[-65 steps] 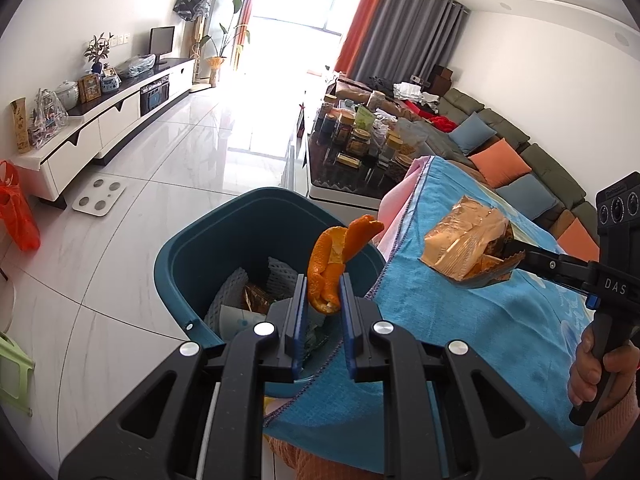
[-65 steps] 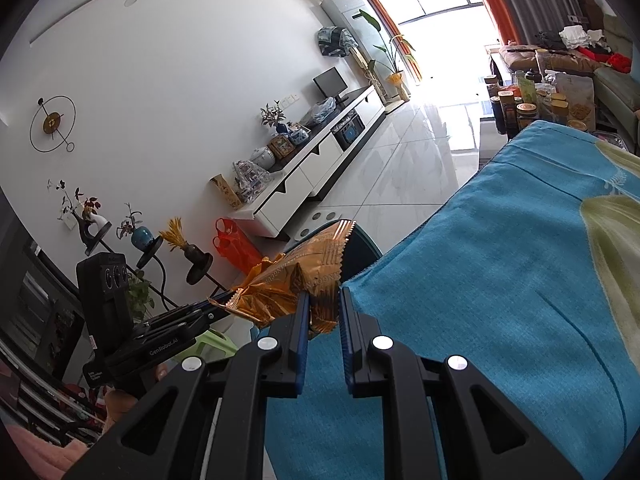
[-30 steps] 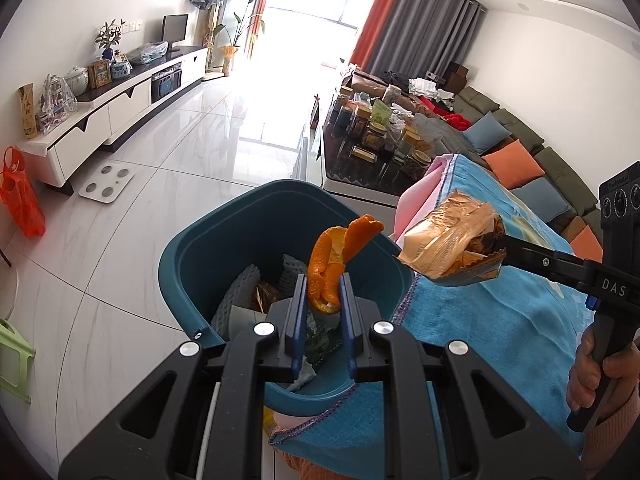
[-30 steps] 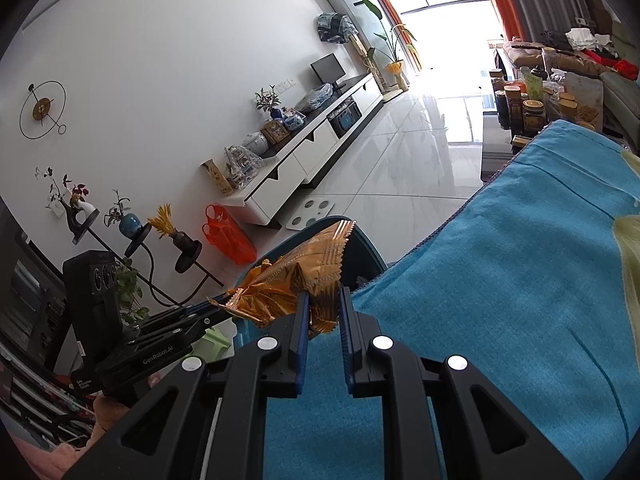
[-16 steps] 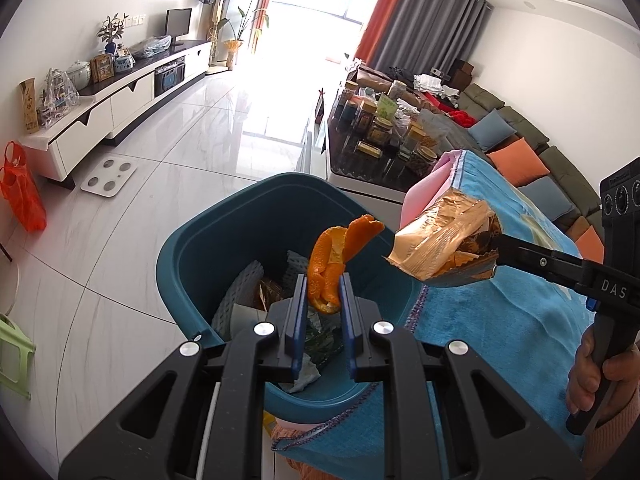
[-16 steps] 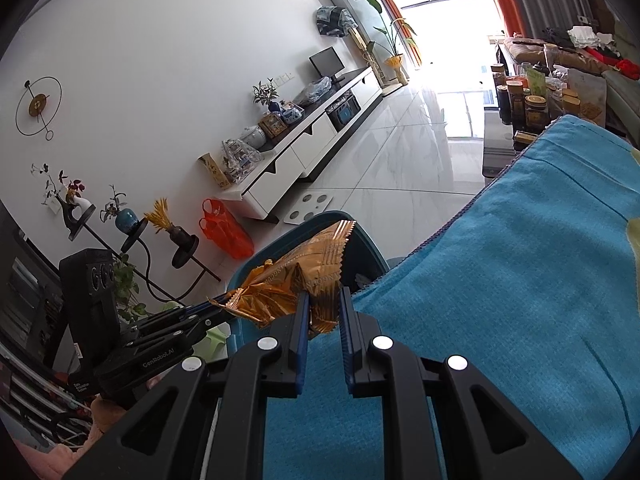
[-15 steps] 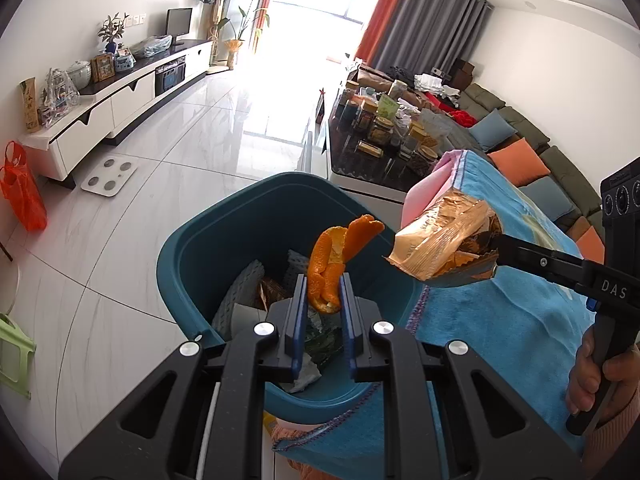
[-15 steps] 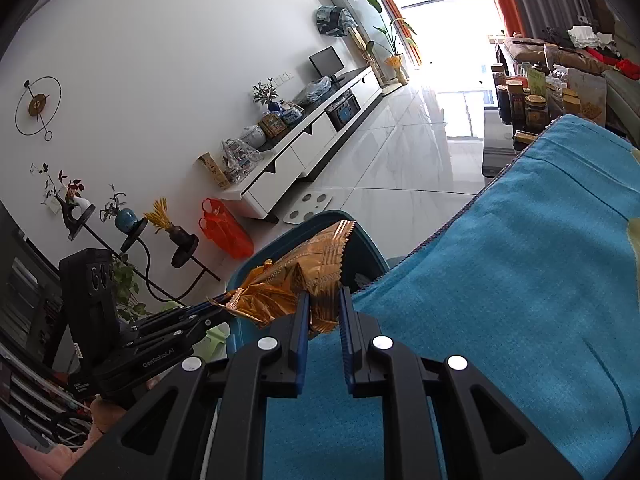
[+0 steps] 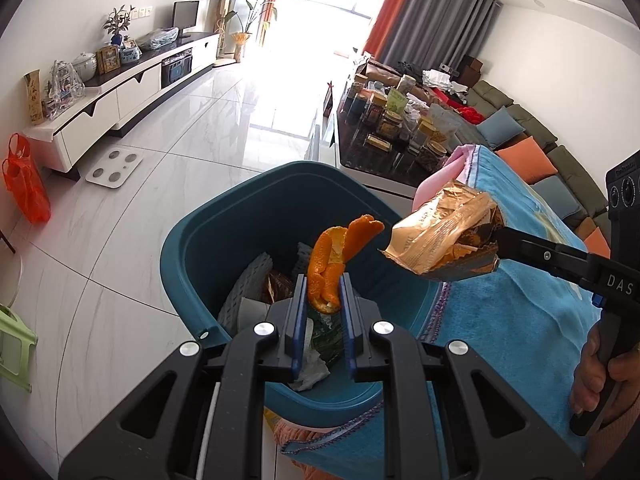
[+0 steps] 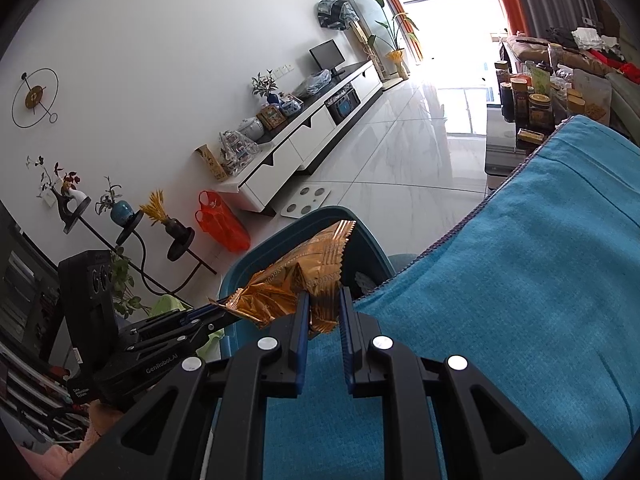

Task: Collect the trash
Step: 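Lower both tools over the teal bin and open them to drop the items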

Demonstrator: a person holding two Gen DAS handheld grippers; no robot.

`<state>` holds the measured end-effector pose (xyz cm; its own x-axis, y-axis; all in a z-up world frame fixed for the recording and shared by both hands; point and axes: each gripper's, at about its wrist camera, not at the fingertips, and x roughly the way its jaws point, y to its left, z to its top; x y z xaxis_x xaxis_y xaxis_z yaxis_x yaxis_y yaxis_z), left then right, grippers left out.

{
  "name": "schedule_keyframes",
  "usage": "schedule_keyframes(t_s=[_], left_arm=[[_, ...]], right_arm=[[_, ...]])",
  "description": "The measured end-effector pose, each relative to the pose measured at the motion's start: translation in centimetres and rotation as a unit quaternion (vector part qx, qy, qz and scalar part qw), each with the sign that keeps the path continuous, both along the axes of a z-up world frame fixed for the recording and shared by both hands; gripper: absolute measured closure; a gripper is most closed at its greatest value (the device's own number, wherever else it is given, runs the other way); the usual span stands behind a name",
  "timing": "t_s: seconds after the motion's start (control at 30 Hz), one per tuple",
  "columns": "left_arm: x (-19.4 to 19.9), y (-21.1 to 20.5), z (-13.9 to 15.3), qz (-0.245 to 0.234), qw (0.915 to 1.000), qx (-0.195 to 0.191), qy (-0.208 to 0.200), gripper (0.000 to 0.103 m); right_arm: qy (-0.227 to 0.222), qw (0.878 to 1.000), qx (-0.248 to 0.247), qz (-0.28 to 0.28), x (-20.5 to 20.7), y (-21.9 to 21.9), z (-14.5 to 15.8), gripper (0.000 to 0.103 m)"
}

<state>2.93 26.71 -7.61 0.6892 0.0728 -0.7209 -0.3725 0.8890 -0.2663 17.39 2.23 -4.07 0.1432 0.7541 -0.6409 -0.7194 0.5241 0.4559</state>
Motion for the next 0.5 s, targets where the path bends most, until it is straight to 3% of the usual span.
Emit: schedule_keyframes(t_s=[0.5], left_arm=[[0.6,-0.1,-0.9,0.007,0.9999,0.0,0.014,0.087]], right_arm=[[-0.001,1.0,-0.014,0.001,-0.2,1.3,-0.2,0.09]])
